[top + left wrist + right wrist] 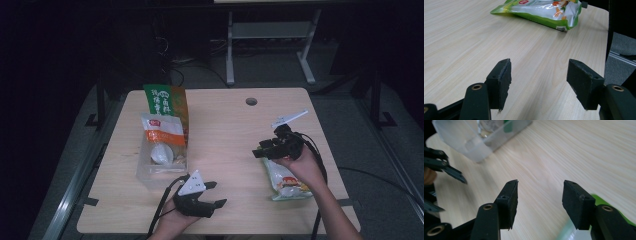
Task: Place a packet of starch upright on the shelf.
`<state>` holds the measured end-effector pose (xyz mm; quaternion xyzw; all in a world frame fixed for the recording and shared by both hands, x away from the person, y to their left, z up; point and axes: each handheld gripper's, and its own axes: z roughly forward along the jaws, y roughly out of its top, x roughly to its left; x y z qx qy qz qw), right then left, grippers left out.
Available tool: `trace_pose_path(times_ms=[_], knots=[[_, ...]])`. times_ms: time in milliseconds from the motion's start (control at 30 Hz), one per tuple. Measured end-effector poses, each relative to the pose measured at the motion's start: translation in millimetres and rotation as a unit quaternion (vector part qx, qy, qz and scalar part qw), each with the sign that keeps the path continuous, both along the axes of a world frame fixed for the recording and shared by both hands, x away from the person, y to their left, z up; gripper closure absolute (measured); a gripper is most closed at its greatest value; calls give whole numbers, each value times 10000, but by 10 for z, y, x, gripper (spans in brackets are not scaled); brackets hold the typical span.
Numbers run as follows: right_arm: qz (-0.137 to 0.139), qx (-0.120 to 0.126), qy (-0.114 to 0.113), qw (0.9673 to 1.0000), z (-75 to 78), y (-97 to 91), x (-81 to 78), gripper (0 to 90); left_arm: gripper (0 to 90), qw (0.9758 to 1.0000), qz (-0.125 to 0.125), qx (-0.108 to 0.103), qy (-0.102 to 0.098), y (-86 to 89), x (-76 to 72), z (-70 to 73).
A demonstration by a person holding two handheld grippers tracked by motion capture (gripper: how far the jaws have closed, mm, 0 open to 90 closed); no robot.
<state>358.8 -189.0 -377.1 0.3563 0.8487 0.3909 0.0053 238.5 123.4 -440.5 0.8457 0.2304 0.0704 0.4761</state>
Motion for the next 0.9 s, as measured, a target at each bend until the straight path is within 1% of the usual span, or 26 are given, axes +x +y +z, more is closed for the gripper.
trace_pose_path(times_ms=[33,67,100,133,167,200,233,433,467,500,533,600,667,800,900], knots=[[-57,-12,24,10000,-12,-39,-12,450,360,10000,-3,9,-4,1,2,1],[-76,4,37,10000,-27,-82,-22,451,359,10000,16,-29,15,-4,0,-2],[-76,4,37,10000,-27,-82,-22,451,358,10000,16,-29,15,-4,0,-2],[-159,-28,52,9999,-53,-161,-43,450,358,10000,8,-20,37,-10,1,-4],[-208,3,91,9997,-69,-198,-53,449,358,10000,-2,-21,43,-13,1,-6],[-208,3,91,9997,-69,-198,-53,449,358,10000,-2,-21,43,-13,1,-6],[-265,-36,109,9996,-94,-272,-71,445,356,10000,-8,-14,38,-21,-5,-8],[-482,-124,192,9986,-160,-477,-142,436,354,10000,-15,-1,57,-29,-6,-14],[-482,-124,192,9986,-160,-477,-142,436,354,10000,-15,-1,57,-29,-6,-14],[-557,-184,202,9981,-196,-543,-160,434,353,10000,-20,19,52,-32,-9,-14],[-557,-184,202,9981,-196,-543,-160,434,352,10000,-20,19,52,-32,-9,-14],[-689,-321,229,9968,-254,-638,-190,434,352,10000,-27,1,49,-40,-14,-20],[-789,-392,232,9958,-297,-702,-212,434,352,10000,-27,3,47,-42,-14,-20],[-980,-442,295,9938,-380,-854,-257,433,352,10000,-37,26,45,-50,-16,-28],[-1151,-483,345,9916,-438,-956,-292,433,351,10000,-25,14,66,-56,-20,-35]])
